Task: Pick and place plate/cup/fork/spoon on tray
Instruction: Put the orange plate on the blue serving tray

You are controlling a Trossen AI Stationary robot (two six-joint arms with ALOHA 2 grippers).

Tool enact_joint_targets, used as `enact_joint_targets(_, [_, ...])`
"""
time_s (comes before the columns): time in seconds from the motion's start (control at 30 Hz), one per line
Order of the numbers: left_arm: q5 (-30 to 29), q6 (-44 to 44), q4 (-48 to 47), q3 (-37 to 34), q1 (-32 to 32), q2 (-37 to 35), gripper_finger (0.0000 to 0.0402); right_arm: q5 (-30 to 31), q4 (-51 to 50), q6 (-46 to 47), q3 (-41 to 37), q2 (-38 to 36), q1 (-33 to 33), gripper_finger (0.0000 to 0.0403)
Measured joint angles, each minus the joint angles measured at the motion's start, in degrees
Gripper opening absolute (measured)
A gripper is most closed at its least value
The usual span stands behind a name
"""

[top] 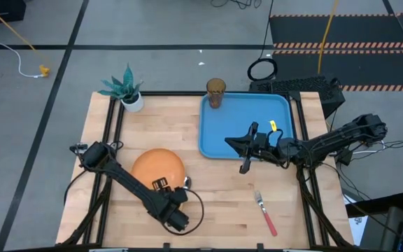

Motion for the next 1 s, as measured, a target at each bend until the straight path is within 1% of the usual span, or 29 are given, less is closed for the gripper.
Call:
enact_joint_targets(0.1, [0.6, 1.4, 0.2, -0.9, -0.1, 0.0, 0.0172, 0.0, 0.0, 0.0, 0.0, 0.0, 0.0, 0.0])
enact_joint_targets(0.2, [1.8, 3.5, 3.6, -3.1, 0.1, 0.0, 0.0146, 0.0, 0.0, 0.1, 0.0, 0.0, 0.0, 0.0])
enact_joint_targets(0.3, [4.3, 6.5, 5.2, -4.7, 0.4, 0.1, 0.011, 0.0, 0.0, 0.1, 0.0, 0.0, 0.1, 0.0])
enact_joint_targets(0.47, [4.5, 12.7, 3.9, -4.5, 0.9, 0.0, 0.0027, 0.0, -0.3, 0.0, 0.0, 0.0, 0.7, 0.0])
enact_joint_targets(0.5, [4.6, 14.1, 3.4, -4.3, 1.2, 0.0, 0.0016, 0.0, -0.8, 0.1, 0.0, 0.0, 0.7, 0.0])
enact_joint_targets(0.6, [4.1, 19.5, 1.5, -3.0, 2.2, 0.0, 0.0014, 0.0, -4.0, 0.1, 0.0, 0.8, 0.7, 0.0])
enact_joint_targets(0.67, [3.9, 22.5, -3.0, -1.5, 3.0, 0.0, 0.0015, 0.0, -6.8, 0.1, 0.0, 1.8, 0.7, 0.0])
enact_joint_targets(0.77, [3.6, 26.4, -9.4, 1.7, 4.6, 0.0, 0.001, 0.0, -7.1, 0.1, 0.0, 4.0, 0.7, 0.0])
enact_joint_targets(0.8, [3.0, 27.9, -11.2, 3.0, 5.1, 0.0, 0.0008, 0.0, -7.0, 0.1, 0.0, 4.9, 0.8, 0.0])
enact_joint_targets(0.9, [-1.2, 32.6, -15.4, 6.9, 6.6, 0.0, 0.0011, -0.9, -6.9, 0.1, 0.2, 7.9, 0.8, 0.0])
enact_joint_targets(1.0, [-4.6, 40.1, -16.1, 9.6, 7.5, 0.0, 0.0017, -3.5, -9.0, -1.1, 2.4, 10.4, 0.3, 0.0])
